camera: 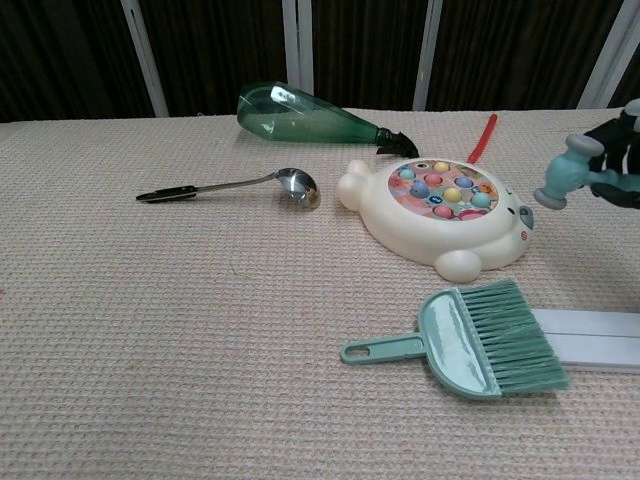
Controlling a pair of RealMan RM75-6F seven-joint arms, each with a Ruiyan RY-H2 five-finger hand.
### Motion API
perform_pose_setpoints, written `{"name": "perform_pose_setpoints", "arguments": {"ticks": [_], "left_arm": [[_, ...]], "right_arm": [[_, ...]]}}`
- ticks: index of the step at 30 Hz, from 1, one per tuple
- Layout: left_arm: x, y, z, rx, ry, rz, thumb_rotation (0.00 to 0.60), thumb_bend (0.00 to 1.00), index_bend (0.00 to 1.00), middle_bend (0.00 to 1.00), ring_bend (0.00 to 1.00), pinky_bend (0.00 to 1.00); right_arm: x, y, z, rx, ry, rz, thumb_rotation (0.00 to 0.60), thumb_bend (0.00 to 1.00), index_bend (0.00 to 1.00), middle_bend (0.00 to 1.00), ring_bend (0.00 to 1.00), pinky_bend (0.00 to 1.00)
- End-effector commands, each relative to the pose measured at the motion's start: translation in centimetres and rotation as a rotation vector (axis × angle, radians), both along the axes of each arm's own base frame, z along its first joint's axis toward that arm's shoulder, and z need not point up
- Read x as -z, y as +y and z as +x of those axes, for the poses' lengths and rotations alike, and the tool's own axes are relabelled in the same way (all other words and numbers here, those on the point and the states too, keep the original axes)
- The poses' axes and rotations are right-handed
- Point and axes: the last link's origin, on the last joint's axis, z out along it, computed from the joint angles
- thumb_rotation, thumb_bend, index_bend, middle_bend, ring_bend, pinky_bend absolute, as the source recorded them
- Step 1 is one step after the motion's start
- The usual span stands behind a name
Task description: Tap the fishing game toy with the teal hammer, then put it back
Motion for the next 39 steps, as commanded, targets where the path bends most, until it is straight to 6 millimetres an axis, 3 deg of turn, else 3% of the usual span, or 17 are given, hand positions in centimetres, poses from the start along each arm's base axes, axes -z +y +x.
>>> {"name": "perform_pose_setpoints", "arguments": {"ticks": [1,6,19,39], "left_arm": [[0.1,0.1,0.1,0.003,0.000,-0.004,0.600,0.11,0.00,0.00,0.00,0.00],[0.2,0.2,0.0,-0.003,0.001,-0.013,0.600,0.11,0.00,0.00,0.00,0.00],[0.3,0.3,-0.4,-0.018,0.000,-0.017,0.600,0.11,0.00,0.00,0.00,0.00],[0.4,0.5,-0.7,-0.026,-0.004,-0.022,0.600,0.11,0.00,0.00,0.00,0.00]], "right_arm": [[-0.2,-1.2,2.1,-0.052,0.024,-0.001,0.600,1.00,1.00,0.81,0.72,0.65],[0.7,-2.9,3.8,-0.080,0.065,0.006,0.600,1.00,1.00,0.82,0.73,0.66],[2.6,-5.3,4.7,-0.093,0.242,0.055,0.600,1.00,1.00,0.84,0.73,0.66],[3.5,-5.8,5.4,-0.094,0.327,0.061,0.600,1.00,1.00,0.85,0.74,0.67]]}}
